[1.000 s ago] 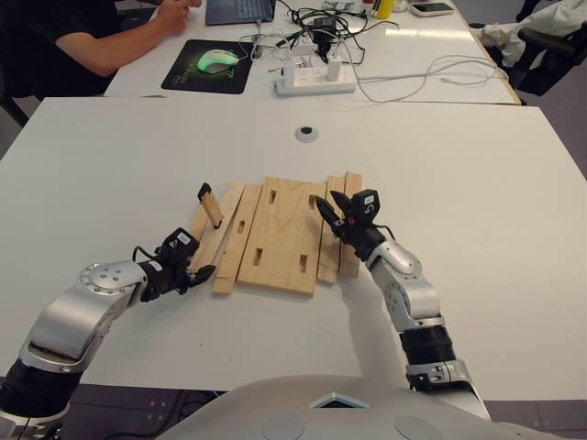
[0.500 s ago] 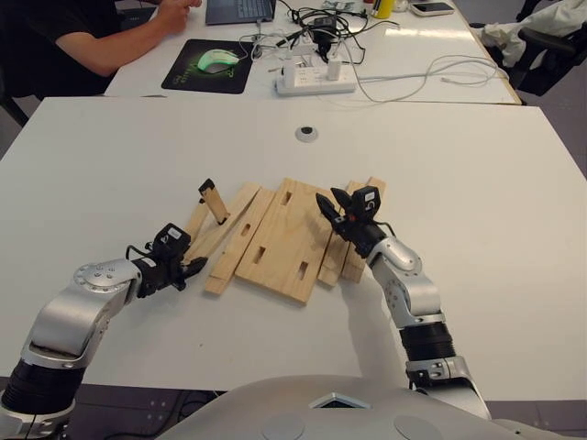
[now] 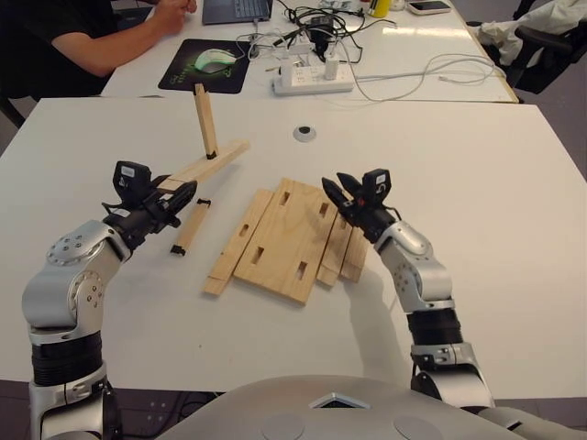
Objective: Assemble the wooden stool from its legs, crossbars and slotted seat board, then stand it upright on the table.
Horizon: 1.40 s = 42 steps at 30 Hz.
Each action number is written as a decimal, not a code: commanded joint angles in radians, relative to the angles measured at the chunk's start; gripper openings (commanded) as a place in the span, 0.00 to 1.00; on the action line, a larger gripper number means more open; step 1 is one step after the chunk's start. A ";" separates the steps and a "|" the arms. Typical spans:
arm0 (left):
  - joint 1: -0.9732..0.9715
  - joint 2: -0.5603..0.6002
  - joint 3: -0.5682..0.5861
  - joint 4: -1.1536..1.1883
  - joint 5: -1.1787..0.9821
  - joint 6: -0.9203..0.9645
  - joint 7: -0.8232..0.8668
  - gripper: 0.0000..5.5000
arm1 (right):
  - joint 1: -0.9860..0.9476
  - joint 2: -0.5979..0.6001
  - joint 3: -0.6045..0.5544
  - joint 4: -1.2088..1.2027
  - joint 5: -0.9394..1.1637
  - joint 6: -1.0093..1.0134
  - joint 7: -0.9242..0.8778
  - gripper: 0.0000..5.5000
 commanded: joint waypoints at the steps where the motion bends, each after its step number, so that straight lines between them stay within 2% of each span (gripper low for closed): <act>1: 0.078 0.008 -0.023 -0.010 0.033 -0.024 -0.003 0.38 | -0.046 -0.024 -0.002 0.047 -0.016 -0.010 0.024 0.36; 7: 0.072 -0.074 0.010 -0.024 -0.043 -0.079 -0.006 0.38 | -0.052 -0.006 -0.037 0.044 0.112 0.111 0.089 0.36; 14: -0.022 -0.180 0.016 -0.085 -0.256 -0.074 -0.020 0.38 | -0.117 0.005 -0.112 0.114 0.257 0.230 0.145 0.36; 19: -0.052 -0.209 0.003 -0.085 -0.441 0.004 -0.032 0.38 | -0.172 0.005 -0.249 0.134 0.502 0.452 0.156 0.36; 26: -0.162 -0.238 0.070 0.064 -0.684 0.064 0.001 0.38 | -0.267 -0.037 -0.419 0.165 0.854 0.744 0.184 0.58; 31: -0.174 -0.264 0.039 0.060 -0.738 0.076 0.027 0.38 | -0.306 -0.008 -0.464 0.186 0.958 0.783 0.135 0.71; 36: -0.165 -0.297 -0.008 0.027 -0.800 0.097 0.056 0.38 | -0.320 0.012 -0.454 0.187 0.948 0.743 0.101 0.86; 42: -0.139 -0.290 -0.057 0.016 -0.817 0.122 0.050 0.38 | -0.337 0.013 -0.461 0.192 0.955 0.713 0.086 0.86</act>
